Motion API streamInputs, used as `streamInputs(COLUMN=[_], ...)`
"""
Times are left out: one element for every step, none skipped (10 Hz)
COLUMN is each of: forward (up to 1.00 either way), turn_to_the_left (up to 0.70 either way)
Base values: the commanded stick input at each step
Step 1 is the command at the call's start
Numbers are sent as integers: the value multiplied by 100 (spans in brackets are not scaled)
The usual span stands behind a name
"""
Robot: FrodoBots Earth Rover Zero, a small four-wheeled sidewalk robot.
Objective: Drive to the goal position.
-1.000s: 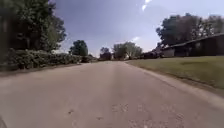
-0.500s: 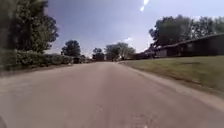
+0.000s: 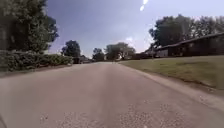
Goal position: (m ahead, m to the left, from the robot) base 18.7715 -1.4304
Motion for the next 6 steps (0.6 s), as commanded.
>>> streamInputs(forward=[70, 70, 70, 70, 70, 70], turn_to_the_left=[0, 0, 0, 0, 0, 0])
